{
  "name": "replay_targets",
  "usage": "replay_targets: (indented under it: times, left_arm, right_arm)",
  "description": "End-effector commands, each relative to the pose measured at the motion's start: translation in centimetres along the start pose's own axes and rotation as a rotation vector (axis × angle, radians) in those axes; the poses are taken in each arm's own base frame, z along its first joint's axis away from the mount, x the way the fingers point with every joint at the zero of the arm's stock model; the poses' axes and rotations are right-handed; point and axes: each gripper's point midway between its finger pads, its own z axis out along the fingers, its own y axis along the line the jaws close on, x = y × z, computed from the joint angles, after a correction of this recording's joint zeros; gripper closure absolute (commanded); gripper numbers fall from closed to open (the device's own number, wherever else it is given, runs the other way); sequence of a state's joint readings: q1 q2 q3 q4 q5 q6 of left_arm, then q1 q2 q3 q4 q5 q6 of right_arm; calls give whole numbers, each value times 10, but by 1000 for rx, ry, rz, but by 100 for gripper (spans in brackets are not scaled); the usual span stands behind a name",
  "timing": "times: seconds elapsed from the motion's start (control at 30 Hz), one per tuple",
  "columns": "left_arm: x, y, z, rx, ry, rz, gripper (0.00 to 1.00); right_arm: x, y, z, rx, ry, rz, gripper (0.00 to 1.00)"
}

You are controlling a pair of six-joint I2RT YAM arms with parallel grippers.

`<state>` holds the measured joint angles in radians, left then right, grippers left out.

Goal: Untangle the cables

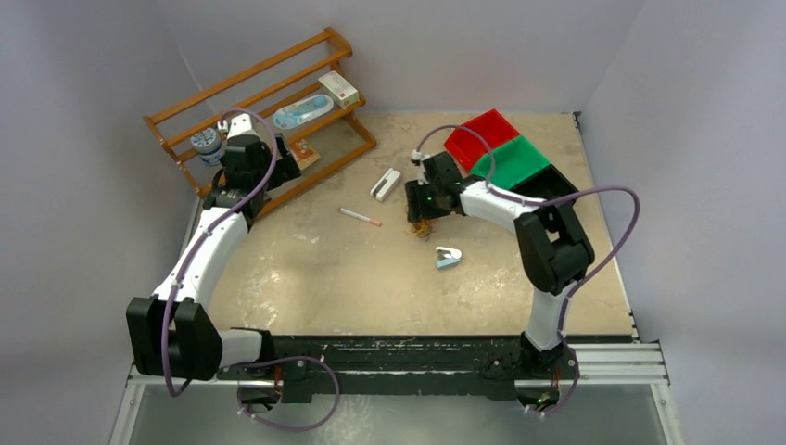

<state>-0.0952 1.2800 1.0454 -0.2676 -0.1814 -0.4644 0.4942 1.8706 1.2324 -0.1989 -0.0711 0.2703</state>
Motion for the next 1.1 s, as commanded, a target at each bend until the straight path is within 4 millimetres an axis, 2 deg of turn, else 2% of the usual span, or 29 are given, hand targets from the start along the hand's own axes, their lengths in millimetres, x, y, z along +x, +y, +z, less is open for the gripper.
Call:
replay_targets:
  times: [0.0,0.1,0.2,0.33,0.47,0.6,0.7,0.9,1.0,1.07]
  left_arm:
    - [-24,-12,-1,60,-61,-53,5]
    - [-25,-12,-4,64,-70,-52,2]
    - [-26,-14,-7,82,-84,-69,0]
    - [-17,-31,-7,179,-58,-122,0]
    - [14,-44,-6,267,17,-219,3]
    - [48,-57,-7,366,57,-315,6]
    - [63,-55,-4,331,90,-267,8]
    - [43,-39,-12,250,-2,-218,4]
    - [34,-29,-15,206,-62,-253,3]
    - [34,-32,-15,219,-51,-300,3]
  right_arm:
    - [-20,77,-6,-186,-64,-187,43]
    - [-6,106,-9,-237,-57,-289,42]
    - [12,117,-12,-250,-46,-400,41]
    - [28,115,-20,-256,-51,-502,36]
    - [34,108,-31,-251,-86,-536,19]
    - [15,116,-47,-268,-182,-500,10]
    - [2,122,-62,-286,-252,-467,8]
    - [-34,111,-97,-251,-451,-262,7]
    - [-44,89,-103,-146,-513,-97,7]
    - [-48,77,-106,-91,-546,-6,7]
